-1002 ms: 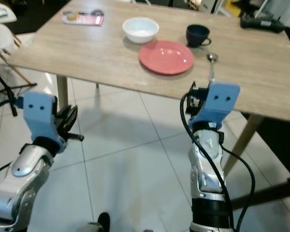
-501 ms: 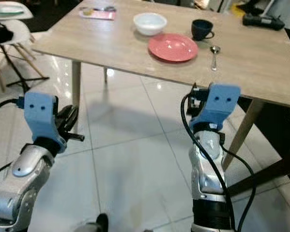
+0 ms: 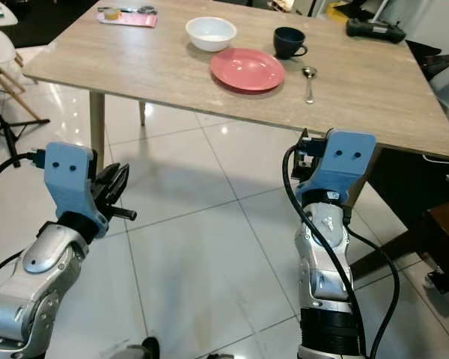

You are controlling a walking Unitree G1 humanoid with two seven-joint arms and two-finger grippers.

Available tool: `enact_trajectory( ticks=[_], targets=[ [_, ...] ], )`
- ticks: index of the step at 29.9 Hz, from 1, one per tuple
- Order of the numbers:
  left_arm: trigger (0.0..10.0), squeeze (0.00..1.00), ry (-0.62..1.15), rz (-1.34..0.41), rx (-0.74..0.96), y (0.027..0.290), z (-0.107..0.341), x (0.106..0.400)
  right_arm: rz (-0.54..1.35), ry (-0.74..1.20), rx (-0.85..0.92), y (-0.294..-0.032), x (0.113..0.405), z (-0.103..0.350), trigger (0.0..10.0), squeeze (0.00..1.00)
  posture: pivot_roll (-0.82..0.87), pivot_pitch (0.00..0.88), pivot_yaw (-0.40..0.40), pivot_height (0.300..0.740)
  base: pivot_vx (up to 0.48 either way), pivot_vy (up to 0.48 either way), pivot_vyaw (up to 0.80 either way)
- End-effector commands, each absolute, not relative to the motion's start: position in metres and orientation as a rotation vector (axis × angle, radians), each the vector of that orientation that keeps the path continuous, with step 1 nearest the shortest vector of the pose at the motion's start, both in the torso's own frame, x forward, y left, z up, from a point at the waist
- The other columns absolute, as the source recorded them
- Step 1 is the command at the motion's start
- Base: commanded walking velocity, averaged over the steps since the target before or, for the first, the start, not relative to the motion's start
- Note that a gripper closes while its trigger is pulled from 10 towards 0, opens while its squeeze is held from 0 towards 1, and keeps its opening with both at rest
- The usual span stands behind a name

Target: Setting the table

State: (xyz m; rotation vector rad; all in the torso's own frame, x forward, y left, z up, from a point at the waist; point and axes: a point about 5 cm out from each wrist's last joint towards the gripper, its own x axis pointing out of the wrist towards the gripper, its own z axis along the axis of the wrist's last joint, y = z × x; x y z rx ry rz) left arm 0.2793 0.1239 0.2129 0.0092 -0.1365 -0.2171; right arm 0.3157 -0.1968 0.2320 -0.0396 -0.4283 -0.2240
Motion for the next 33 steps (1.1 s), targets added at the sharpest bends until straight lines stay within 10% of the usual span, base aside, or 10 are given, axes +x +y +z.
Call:
enact_trajectory(
  ticks=[1, 33],
  targets=[
    [10.0, 0.0, -0.118, -0.217, 0.011, 0.1238, 0.2086, 0.2799, -0.229, -0.409, -0.021, -0.1982, 0.3159, 0.2274, 10.0, 0.0, 0.04, 0.134, 0.039, 0.74, 0.0, 0.0, -0.43],
    [10.0, 0.0, -0.11, -0.204, 0.016, 0.1255, 0.207, 0.2806, -0.245, -0.405, 0.016, -0.2016, 0.3158, 0.228, 10.0, 0.0, 0.05, 0.139, 0.04, 0.74, 0.0, 0.0, -0.8]
  ],
)
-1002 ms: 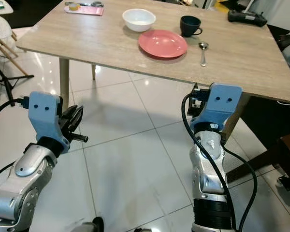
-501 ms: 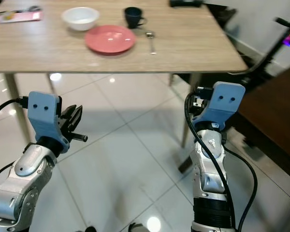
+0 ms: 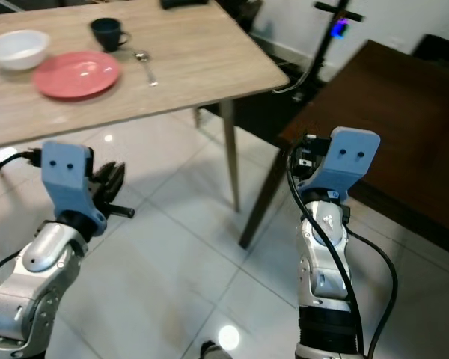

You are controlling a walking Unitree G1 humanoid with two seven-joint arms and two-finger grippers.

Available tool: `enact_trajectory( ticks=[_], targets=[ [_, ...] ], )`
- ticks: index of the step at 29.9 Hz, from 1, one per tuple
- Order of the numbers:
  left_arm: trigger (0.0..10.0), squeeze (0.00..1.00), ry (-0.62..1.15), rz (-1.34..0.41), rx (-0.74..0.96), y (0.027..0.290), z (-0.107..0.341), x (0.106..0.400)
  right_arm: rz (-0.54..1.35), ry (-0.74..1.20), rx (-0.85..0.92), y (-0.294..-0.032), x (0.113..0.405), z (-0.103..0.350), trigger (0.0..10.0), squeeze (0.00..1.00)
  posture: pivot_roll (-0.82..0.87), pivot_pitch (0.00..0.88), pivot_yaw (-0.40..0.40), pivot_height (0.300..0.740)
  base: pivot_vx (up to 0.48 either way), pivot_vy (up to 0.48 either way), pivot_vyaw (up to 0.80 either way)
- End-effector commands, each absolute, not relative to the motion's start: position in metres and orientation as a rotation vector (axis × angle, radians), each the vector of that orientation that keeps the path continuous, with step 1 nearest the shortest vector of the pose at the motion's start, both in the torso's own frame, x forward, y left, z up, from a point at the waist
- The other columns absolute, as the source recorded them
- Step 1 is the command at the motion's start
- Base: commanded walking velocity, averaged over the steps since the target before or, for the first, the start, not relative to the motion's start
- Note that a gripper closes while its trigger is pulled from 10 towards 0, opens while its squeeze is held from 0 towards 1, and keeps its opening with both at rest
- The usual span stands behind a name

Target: Setting the table

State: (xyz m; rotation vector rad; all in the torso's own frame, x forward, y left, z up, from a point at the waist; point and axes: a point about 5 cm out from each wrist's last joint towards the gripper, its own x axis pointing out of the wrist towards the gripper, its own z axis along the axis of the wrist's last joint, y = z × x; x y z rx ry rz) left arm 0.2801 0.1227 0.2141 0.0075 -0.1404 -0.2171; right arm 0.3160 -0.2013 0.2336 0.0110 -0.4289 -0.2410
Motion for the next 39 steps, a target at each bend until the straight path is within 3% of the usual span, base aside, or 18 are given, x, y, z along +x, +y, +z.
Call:
enact_trajectory(
  ticks=[1, 33, 39],
  targets=[
    [10.0, 0.0, -0.109, -0.203, 0.016, 0.1258, 0.2067, 0.2806, -0.245, -0.405, 0.015, -0.2015, 0.3158, 0.228, 10.0, 0.0, 0.05, 0.139, 0.04, 0.74, 0.0, 0.0, -0.8],
    [10.0, 0.0, -0.105, -0.189, 0.022, 0.1293, 0.205, 0.2824, -0.227, -0.403, 0.002, -0.199, 0.3168, 0.2275, 10.0, 0.0, 0.05, 0.137, 0.039, 0.74, 0.0, 0.0, -0.8],
    [10.0, 0.0, -0.129, -0.161, 0.054, 0.1334, 0.2076, 0.2836, -0.186, -0.414, -0.011, -0.1915, 0.3181, 0.2291, 10.0, 0.0, 0.05, 0.134, 0.038, 0.74, 0.0, 0.0, -0.09]
  ],
)
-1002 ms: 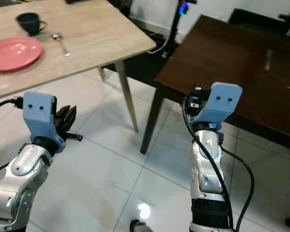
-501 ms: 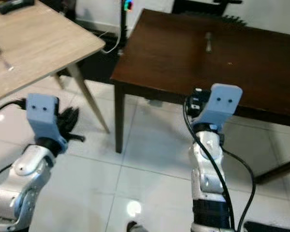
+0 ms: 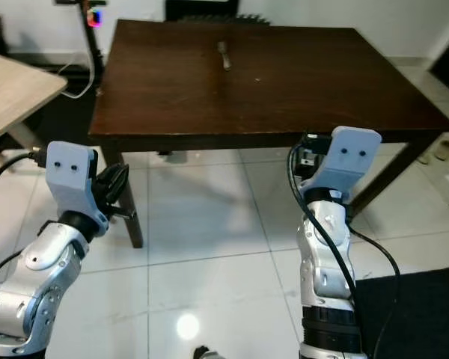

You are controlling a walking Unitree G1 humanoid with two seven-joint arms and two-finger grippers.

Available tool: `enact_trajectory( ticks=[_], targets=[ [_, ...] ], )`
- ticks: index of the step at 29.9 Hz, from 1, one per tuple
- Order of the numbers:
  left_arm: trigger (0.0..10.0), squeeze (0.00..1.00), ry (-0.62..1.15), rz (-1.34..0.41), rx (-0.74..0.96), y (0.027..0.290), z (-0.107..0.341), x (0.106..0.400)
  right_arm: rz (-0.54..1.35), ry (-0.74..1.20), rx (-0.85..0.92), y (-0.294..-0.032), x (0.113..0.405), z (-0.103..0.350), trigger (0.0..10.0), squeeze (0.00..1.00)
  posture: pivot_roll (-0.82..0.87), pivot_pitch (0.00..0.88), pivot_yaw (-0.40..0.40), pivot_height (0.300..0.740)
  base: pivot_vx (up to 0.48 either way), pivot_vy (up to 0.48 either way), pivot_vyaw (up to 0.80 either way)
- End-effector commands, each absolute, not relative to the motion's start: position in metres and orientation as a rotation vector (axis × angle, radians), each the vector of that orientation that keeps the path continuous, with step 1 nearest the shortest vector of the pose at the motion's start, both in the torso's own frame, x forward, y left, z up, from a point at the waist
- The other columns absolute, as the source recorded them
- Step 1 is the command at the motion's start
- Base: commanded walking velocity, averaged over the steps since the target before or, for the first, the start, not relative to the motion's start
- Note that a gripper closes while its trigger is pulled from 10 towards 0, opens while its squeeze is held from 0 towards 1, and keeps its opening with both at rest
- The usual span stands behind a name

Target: Setting the table

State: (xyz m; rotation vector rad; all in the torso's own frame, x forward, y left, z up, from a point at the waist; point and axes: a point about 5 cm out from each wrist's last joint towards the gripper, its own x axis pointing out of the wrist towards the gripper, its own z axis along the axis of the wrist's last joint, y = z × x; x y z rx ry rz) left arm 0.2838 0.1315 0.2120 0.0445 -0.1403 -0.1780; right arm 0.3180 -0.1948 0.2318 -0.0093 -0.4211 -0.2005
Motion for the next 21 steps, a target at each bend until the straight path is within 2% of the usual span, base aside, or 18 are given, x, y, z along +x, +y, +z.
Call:
enact_trajectory(
  ticks=[1, 6, 7, 8, 21],
  targets=[
    [10.0, 0.0, -0.136, -0.151, 0.066, 0.134, 0.208, 0.284, -0.181, -0.414, -0.01, -0.19, 0.318, 0.229, 10.0, 0.0, 0.05, 0.13, 0.037, 0.74, 0.0, 0.0, 0.0],
    [10.0, 0.0, -0.161, -0.099, 0.105, 0.139, 0.211, 0.286, -0.177, -0.415, -0.009, -0.189, 0.318, 0.229, 10.0, 0.0, 0.05, 0.13, 0.036, 0.74, 0.0, 0.0, 0.0],
    [6.3, 0.0, -0.177, -0.053, 0.132, 0.143, 0.212, 0.287, -0.176, -0.417, -0.009, -0.189, 0.318, 0.229, 10.0, 0.0, 0.05, 0.129, 0.035, 0.74, 0.0, 0.0, 0.0],
    [0.0, 0.0, -0.184, -0.023, 0.143, 0.147, 0.213, 0.288, -0.175, -0.417, -0.01, -0.189, 0.318, 0.229, 10.0, 0.0, 0.05, 0.129, 0.036, 0.74, 0.0, 0.0, 0.0],
    [0.0, 0.0, -0.186, 0.005, 0.138, 0.152, 0.213, 0.289, -0.183, -0.419, -0.013, -0.19, 0.317, 0.229, 10.0, 0.0, 0.05, 0.133, 0.035, 0.74, 0.0, 0.0, 0.0]
  ],
)
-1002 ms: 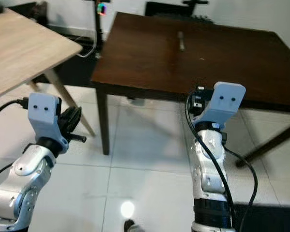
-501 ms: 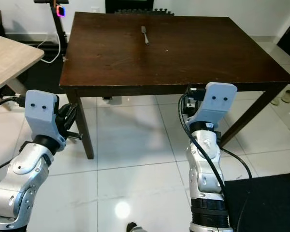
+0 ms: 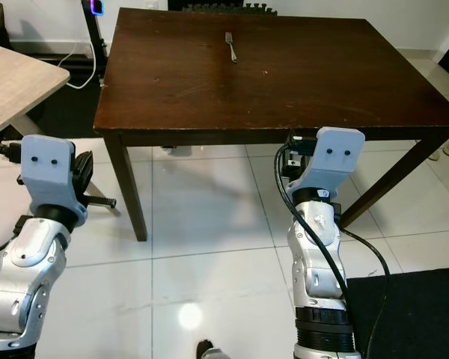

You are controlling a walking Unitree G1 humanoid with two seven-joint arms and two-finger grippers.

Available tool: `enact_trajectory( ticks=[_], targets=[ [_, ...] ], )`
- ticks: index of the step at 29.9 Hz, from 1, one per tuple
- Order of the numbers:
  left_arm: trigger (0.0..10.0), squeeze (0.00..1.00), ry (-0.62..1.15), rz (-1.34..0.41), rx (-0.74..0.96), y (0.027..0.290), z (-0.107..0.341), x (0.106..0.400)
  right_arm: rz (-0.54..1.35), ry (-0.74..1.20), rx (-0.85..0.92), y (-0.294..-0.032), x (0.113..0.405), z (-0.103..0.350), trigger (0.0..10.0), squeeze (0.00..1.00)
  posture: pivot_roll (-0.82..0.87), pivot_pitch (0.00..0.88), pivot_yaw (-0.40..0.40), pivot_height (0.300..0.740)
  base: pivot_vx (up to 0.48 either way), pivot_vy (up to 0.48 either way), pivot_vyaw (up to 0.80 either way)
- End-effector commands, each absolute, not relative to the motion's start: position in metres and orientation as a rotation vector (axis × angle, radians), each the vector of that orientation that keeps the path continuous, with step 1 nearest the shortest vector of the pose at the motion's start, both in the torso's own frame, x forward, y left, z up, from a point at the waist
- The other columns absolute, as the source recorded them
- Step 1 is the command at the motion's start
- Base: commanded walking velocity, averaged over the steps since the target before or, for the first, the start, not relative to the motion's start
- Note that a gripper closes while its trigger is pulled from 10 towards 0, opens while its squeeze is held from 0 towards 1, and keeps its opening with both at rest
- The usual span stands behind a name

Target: Setting the table

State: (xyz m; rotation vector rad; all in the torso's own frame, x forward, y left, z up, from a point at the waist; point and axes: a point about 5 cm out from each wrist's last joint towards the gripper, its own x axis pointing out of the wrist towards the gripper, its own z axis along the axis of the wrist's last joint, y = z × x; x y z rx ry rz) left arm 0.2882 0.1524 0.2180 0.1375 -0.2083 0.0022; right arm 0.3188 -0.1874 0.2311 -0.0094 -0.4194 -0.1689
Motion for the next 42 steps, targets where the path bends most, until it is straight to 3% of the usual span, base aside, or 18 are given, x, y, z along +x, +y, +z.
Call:
enact_trajectory(
  ticks=[1, 18, 19, 27, 42],
  targets=[
    [10.0, 1.0, -0.199, -0.025, 0.117, 0.148, 0.213, 0.289, -0.183, -0.418, -0.013, -0.19, 0.317, 0.229, 10.0, 0.0, 0.05, 0.134, 0.036, 0.74, 0.0, 0.0, 0.0],
    [10.0, 1.0, -0.182, -0.025, 0.089, 0.148, 0.212, 0.29, -0.181, -0.427, -0.01, -0.19, 0.316, 0.231, 10.0, 0.0, 0.05, 0.135, 0.036, 0.74, 0.0, 0.0, 0.0],
    [10.0, 0.0, -0.196, -0.034, 0.084, 0.147, 0.214, 0.29, -0.182, -0.433, -0.012, -0.19, 0.316, 0.233, 10.0, 0.0, 0.05, 0.135, 0.035, 0.74, 0.0, 0.0, 0.0],
    [10.0, 0.0, -0.23, -0.084, 0.084, 0.142, 0.221, 0.293, -0.17, -0.493, 0.0, -0.188, 0.315, 0.245, 10.0, 0.0, 0.05, 0.134, 0.035, 0.74, 0.0, 0.0, 0.0],
    [10.0, 0.0, -0.236, -0.111, 0.096, 0.138, 0.222, 0.292, -0.196, -0.458, -0.003, -0.193, 0.317, 0.238, 10.0, 0.0, 0.05, 0.133, 0.038, 0.74, 0.48, 0.0, 0.0]
  ],
)
